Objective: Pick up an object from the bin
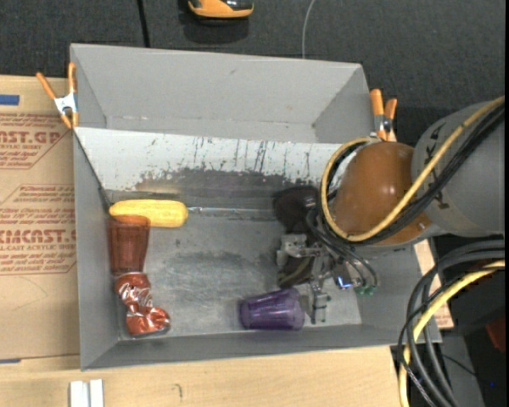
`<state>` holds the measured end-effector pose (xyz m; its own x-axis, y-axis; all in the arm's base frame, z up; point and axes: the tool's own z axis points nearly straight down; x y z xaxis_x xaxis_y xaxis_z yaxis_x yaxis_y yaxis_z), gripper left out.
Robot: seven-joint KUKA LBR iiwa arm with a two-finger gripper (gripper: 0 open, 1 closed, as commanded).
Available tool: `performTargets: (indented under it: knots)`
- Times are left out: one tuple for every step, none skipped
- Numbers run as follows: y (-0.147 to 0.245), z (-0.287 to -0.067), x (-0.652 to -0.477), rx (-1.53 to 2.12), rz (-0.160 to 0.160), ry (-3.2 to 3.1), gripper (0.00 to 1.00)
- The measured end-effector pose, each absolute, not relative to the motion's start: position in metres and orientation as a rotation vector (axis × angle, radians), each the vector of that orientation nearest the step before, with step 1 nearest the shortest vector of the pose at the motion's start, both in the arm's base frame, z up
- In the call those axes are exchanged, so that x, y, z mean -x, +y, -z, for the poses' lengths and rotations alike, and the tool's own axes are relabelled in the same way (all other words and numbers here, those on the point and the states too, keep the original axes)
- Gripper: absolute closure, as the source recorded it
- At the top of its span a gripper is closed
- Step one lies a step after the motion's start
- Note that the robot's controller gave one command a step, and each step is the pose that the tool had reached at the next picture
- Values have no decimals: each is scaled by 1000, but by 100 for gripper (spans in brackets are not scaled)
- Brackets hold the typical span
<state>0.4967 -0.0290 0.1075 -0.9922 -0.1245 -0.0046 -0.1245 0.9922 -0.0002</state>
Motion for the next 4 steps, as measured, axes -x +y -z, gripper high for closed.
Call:
performTargets:
  knots:
    - [-37,-100,-491,145,-2,3133,0]
    - [-25,-81,-485,431,0,3108,0]
    - [-5,-72,-489,695,1,3058,0]
    - [16,-71,-489,825,1,3027,100]
